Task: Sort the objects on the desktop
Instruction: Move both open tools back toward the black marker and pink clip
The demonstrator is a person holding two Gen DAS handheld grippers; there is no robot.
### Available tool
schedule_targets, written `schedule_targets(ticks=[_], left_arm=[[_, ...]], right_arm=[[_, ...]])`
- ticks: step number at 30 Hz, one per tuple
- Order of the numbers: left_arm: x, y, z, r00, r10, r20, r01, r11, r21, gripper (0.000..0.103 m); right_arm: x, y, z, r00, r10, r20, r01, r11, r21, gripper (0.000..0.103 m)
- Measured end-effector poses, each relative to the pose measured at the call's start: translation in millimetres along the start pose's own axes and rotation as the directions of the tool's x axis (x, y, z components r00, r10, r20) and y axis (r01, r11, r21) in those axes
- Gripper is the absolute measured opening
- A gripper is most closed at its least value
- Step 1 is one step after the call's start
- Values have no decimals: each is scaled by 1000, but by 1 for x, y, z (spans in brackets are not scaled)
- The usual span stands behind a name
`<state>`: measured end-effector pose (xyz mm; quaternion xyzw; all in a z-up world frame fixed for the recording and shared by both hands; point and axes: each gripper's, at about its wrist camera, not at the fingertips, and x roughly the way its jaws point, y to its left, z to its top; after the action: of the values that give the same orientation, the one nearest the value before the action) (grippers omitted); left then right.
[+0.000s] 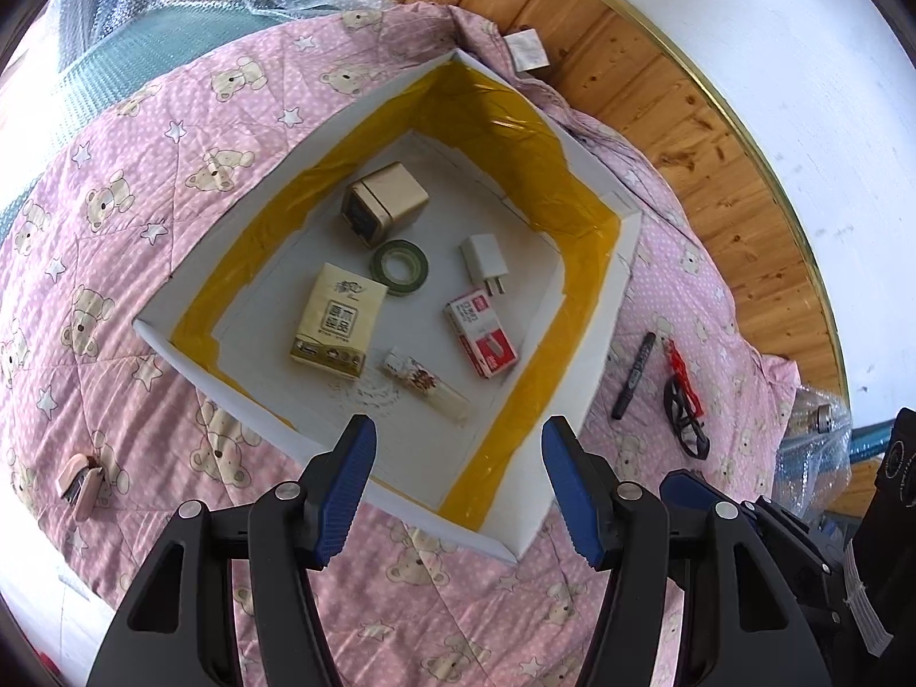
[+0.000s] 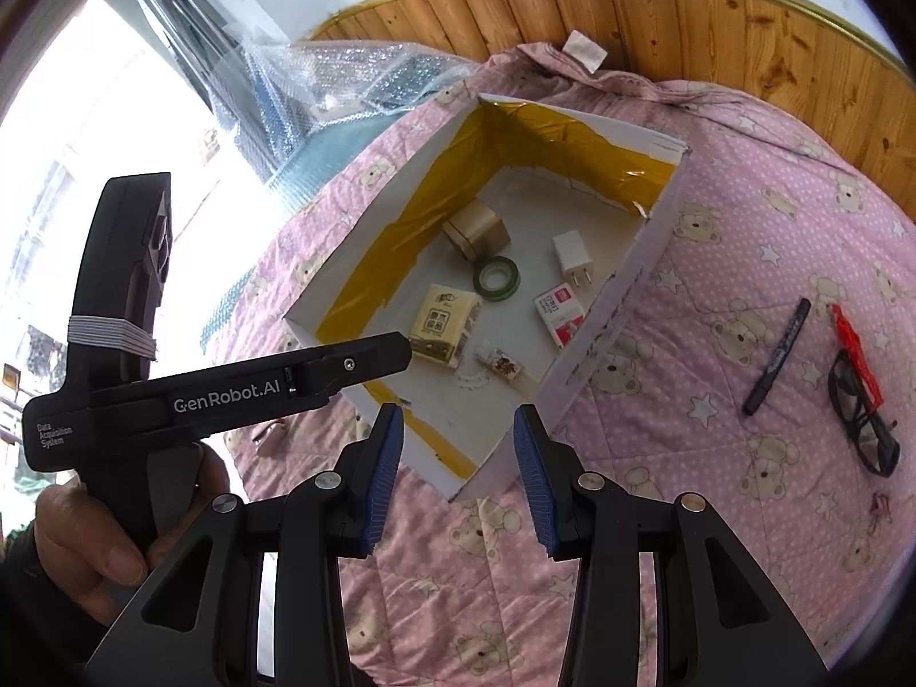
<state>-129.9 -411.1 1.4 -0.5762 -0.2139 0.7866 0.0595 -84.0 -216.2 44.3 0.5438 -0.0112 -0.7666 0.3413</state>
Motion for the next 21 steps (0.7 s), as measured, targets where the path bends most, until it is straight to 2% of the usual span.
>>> schedule_targets(ticks=[11, 21], left_arm=[[-7, -35, -28, 1000, 10, -8, -10, 998, 63, 61], [-3, -78, -47, 999, 13, -33, -8, 990, 144, 62]], right_arm=[[-26, -15, -27, 999, 15, 42, -17, 999, 50, 44], [-49, -50, -52, 996, 11, 85, -24, 988, 155, 44]])
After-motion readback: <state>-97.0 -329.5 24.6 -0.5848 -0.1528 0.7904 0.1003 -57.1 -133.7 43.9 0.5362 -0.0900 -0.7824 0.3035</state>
